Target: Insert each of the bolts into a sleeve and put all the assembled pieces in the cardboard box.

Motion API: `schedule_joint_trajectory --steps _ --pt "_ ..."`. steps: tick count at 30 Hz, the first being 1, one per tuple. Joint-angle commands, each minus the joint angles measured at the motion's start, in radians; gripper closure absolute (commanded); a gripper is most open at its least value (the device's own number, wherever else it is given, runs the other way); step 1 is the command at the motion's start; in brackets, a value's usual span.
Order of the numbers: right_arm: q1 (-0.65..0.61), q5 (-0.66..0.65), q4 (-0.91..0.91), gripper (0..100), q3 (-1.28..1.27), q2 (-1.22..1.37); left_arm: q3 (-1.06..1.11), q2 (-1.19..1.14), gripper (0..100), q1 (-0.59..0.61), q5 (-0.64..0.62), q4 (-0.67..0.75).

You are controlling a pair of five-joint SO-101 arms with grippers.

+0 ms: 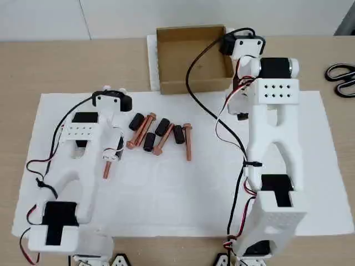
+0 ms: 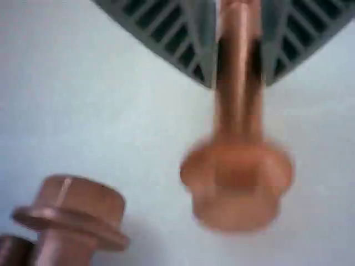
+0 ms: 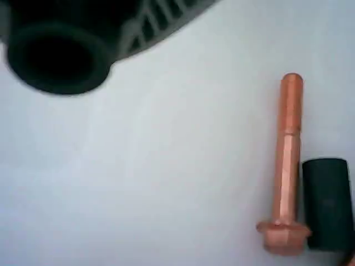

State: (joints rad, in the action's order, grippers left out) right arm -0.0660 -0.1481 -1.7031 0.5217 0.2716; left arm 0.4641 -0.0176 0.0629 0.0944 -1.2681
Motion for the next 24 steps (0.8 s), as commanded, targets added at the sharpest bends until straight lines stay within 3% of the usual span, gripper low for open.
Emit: schedule_joint_trajectory --steps 1,24 --pt "-0.002 0.002 -0.010 99.5 0.005 -0.068 -0.002 -0.002 90 0.003 0.005 0.023" --pt "-0.002 0.002 -0.016 99.5 0.005 -0.068 0.001 -0.026 90 0.008 0.002 0.098"
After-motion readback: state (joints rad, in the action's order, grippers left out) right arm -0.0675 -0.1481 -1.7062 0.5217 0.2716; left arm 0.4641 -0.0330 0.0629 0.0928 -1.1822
